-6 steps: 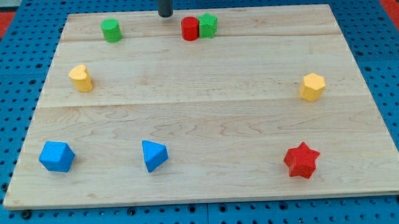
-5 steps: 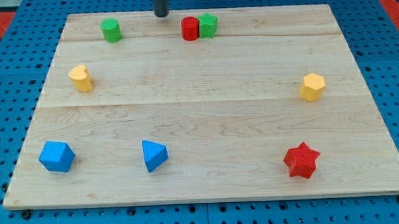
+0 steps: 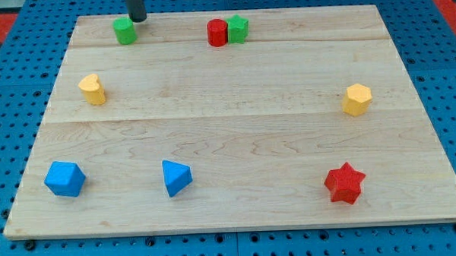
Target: Move the green circle horizontal to the yellow heart
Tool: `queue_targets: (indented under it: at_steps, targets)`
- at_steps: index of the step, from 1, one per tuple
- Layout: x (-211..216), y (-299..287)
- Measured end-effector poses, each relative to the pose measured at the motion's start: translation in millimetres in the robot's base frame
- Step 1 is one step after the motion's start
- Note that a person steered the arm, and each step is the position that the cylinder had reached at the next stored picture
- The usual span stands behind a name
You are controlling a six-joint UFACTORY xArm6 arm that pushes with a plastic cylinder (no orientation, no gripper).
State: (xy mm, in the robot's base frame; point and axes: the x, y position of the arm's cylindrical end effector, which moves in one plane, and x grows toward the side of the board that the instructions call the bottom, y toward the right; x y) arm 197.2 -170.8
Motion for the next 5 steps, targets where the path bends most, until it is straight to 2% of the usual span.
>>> queue_targets:
  at_steps: [1, 2, 3, 5]
  targets:
    - [45.2, -23.1]
    - [134.8, -22.9]
    - [160.9, 1.0]
    - [112.9, -48.5]
